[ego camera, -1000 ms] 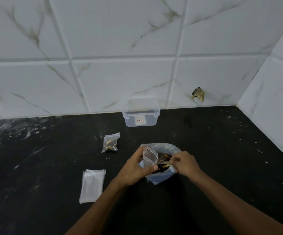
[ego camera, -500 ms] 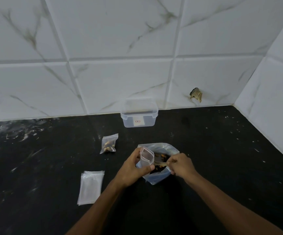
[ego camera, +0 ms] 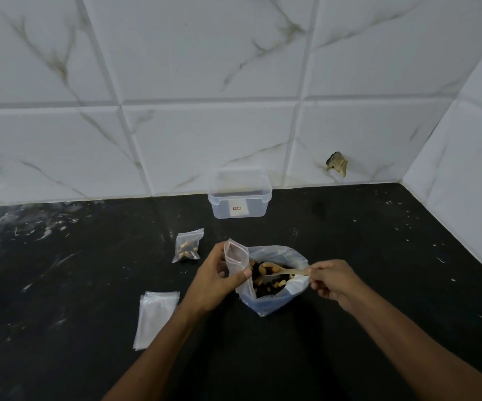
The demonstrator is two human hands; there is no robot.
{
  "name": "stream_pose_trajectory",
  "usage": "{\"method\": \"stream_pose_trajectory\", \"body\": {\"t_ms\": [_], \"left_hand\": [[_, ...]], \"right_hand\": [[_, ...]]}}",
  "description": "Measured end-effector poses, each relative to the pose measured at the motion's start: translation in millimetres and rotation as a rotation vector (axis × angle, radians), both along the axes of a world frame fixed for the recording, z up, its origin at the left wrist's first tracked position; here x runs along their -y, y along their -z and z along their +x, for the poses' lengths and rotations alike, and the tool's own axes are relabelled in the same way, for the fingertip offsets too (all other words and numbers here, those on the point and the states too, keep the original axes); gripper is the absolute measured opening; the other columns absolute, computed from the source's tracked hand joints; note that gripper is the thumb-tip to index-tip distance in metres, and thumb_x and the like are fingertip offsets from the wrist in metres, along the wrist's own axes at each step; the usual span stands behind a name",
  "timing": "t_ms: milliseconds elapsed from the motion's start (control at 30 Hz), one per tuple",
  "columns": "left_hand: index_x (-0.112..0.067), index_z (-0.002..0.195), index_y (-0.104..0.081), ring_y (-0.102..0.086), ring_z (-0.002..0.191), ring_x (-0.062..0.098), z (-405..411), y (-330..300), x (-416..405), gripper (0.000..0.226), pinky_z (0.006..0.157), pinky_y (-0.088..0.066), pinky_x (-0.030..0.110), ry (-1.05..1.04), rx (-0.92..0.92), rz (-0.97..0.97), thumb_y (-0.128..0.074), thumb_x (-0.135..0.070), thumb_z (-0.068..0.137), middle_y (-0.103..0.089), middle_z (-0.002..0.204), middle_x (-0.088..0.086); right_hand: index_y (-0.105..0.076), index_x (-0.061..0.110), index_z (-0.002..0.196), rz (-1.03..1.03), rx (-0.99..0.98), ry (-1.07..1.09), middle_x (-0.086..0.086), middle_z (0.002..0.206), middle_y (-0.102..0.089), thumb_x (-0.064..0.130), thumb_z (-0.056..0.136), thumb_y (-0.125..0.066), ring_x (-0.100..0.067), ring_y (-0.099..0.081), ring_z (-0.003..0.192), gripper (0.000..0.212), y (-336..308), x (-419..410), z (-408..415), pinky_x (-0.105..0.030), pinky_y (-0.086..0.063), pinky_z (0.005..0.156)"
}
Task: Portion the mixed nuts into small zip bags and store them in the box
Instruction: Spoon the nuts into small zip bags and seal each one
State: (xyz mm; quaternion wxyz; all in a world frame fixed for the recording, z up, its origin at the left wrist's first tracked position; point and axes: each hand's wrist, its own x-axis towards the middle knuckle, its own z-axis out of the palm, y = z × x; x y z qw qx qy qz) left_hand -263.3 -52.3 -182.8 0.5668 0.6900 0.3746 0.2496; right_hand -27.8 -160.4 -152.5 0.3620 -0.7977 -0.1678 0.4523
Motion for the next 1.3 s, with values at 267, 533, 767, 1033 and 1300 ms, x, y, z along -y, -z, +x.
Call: {"method": "stream_pose_trajectory", "body": {"t_ms": [267, 533, 767, 1033, 1300], "left_hand": [[-0.051, 0.117, -0.047, -0.057, 0.110, -0.009, 15, -6, -2, 0.054, 0.092, -0.050, 0.022, -0.007, -0.087, 0.168, -0.080, -0.035, 0.077, -0.061, 0.117, -0.023], [-0.036, 0.127, -0.049, -0.057, 0.113, 0.000, 34, -11, -1, 0.059, 0.085, -0.049, 0.017, -0.034, -0.060, 0.191, -0.080, -0.033, 0.078, -0.061, 0.121, -0.018], [-0.034, 0.122, -0.049, -0.061, 0.106, -0.005, 36, -11, 0, 0.054, 0.078, -0.049, 0.009, -0.068, -0.018, 0.174, -0.081, -0.035, 0.079, -0.066, 0.115, -0.015], [-0.039, 0.125, -0.047, -0.059, 0.110, -0.005, 34, -5, -4, 0.055, 0.089, -0.050, 0.019, -0.100, 0.013, 0.148, -0.079, -0.037, 0.080, -0.064, 0.117, -0.019], [-0.041, 0.122, -0.047, -0.060, 0.108, -0.004, 11, -3, -4, 0.049, 0.083, -0.050, 0.014, -0.080, 0.003, 0.083, -0.077, -0.034, 0.083, -0.063, 0.115, -0.019]], "right_hand": [[-0.071, 0.009, 0.097, 0.156, 0.013, 0.009, -0.010, 0.084, -0.066, 0.006, 0.092, -0.059, -0.015, -0.058, 0.070, 0.013, -67, -4, 11, -0.026, -0.048, 0.059], [-0.072, 0.019, 0.093, 0.280, 0.553, -0.345, 0.005, 0.075, -0.067, 0.016, 0.094, -0.060, -0.003, -0.063, 0.060, 0.013, -96, -6, -22, -0.013, -0.044, 0.056], [-0.068, 0.016, 0.087, 0.423, 1.257, -0.766, 0.001, 0.081, -0.057, 0.017, 0.088, -0.067, -0.010, -0.051, 0.063, 0.002, -87, -1, -55, -0.020, -0.042, 0.052], [-0.068, 0.015, 0.082, 0.536, 1.264, -0.706, 0.002, 0.075, -0.055, 0.014, 0.088, -0.064, -0.011, -0.050, 0.057, 0.007, -94, 2, -52, -0.023, -0.042, 0.048], [-0.072, 0.019, 0.092, 0.286, 1.036, -0.523, 0.008, 0.075, -0.060, 0.016, 0.092, -0.060, -0.005, -0.056, 0.062, 0.012, -76, -4, -14, -0.015, -0.044, 0.057]]}}
